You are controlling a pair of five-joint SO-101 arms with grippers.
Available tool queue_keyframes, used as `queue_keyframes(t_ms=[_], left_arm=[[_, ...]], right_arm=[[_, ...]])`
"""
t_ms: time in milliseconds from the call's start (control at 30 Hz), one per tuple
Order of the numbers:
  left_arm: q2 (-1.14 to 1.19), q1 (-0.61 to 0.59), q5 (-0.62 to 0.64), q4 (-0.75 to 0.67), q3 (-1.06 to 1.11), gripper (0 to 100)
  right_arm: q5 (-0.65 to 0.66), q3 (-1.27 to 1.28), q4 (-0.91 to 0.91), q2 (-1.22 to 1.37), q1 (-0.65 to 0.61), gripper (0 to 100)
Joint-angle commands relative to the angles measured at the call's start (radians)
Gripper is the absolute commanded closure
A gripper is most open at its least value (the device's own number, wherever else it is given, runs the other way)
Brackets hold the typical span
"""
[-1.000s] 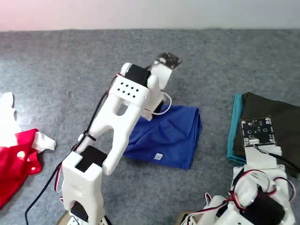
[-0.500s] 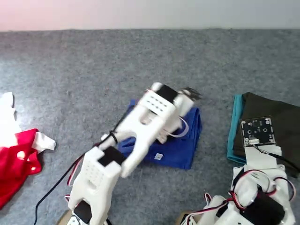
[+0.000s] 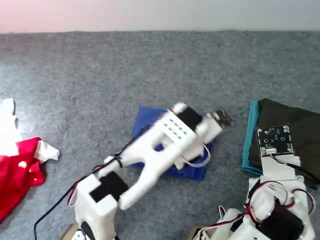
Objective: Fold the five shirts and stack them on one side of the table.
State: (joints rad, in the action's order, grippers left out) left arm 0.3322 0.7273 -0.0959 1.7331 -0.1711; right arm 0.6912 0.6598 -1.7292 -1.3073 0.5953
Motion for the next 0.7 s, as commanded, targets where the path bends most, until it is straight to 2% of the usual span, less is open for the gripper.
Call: queue_keyframes(t_ms=[0, 167, 333, 533, 667], left_arm=[[-0.104, -0.063, -0.005, 0.02, -0.071, 99], [-0.12, -0.109, -0.003, 0.02, -0.093, 99], [0.02, -0.103, 0.002, 0.018, -0.081, 99], [0.232, 0.012, 0.002, 0.018, -0.087, 99], [0.305, 0.046, 0.002, 0.003, -0.102, 99]], right_arm=[[0.009, -0.005, 0.018, -0.004, 0.01, 98.9], [0.009, -0.005, 0.021, -0.004, 0.01, 98.9], [0.008, -0.005, 0.018, -0.004, 0.01, 98.9], [0.005, -0.005, 0.01, -0.004, 0.01, 98.9], [0.008, -0.005, 0.01, -0.004, 0.01, 98.9]])
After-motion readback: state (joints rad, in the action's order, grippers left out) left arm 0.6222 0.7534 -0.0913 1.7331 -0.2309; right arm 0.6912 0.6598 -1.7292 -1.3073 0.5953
